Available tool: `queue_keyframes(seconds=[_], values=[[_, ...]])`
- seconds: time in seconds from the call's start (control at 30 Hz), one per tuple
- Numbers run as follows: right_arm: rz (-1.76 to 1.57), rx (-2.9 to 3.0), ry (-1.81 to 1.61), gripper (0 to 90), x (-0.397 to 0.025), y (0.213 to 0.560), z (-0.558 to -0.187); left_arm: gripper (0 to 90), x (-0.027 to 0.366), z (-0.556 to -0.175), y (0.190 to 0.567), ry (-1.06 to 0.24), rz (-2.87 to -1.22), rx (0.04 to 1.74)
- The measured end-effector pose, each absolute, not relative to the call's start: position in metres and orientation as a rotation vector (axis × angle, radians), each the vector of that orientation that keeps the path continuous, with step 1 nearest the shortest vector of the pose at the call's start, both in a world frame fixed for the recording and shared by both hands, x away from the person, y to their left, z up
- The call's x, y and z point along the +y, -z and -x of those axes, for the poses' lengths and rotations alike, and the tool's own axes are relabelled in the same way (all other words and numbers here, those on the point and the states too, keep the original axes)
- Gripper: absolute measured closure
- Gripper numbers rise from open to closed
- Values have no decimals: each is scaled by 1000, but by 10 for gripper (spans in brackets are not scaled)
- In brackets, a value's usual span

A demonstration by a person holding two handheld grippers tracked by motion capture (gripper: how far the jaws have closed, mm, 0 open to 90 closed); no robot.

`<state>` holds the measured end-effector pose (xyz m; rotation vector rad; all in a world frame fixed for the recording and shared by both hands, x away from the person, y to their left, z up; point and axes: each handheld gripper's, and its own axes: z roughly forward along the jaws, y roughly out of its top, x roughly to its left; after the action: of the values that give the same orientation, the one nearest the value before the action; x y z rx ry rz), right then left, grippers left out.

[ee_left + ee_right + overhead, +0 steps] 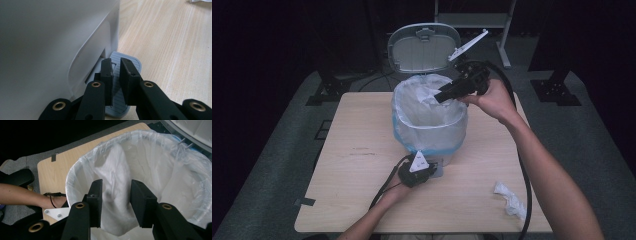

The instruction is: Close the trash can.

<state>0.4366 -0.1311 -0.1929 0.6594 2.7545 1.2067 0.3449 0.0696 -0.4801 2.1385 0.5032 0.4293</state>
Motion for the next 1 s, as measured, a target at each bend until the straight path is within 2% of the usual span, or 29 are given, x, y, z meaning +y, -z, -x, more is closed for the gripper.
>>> queue_keyframes(seconds=[0.4, 1.0], values=[[-668, 2742, -1235, 600, -142, 196, -431, 812, 70, -345, 480, -429, -2139, 503], [-720, 2684, -1268, 589, -193, 200, -402, 812, 70, -345, 480, -430, -2139, 503]])
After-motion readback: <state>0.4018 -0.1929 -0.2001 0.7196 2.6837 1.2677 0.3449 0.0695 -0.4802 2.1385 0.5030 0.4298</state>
